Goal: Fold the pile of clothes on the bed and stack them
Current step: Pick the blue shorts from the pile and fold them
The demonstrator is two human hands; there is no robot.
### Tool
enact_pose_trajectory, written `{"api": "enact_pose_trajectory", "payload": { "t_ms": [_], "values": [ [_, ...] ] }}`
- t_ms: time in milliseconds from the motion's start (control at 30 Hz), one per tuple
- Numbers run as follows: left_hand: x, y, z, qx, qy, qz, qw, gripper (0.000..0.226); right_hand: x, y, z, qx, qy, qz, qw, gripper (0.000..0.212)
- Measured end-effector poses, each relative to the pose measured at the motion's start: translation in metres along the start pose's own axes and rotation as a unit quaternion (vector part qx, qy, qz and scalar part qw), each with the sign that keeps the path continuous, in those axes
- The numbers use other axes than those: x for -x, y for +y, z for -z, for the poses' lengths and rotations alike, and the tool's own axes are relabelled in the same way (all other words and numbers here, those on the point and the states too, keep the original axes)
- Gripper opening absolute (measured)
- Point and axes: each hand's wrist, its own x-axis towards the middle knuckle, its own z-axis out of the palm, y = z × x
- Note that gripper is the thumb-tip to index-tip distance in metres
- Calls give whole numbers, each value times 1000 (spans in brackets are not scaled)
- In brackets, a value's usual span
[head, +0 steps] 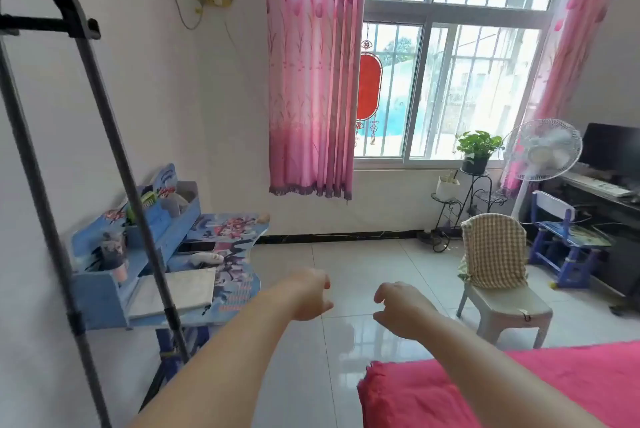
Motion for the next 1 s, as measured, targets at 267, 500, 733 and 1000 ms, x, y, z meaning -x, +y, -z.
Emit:
{"api": "enact_pose_trajectory", "payload": {
  "t_ms": [267,500,733,1000],
  "values": [
    [-126,-52,39,7,-26,-33,999,45,-116,-17,17,-7,-2,-43,999,38],
    [-226,-77,55,11,-34,-51,998,45,-222,-1,26,-11,6,-62,998,38],
    [-364,-68,85,-24,-32,-69,997,47,-344,51,49,-32,24,-85,996,38],
    [-515,-4,101,-48,-41,-148,987,46,-440,138,91,-57,39,-160,985,37]
  ]
}}
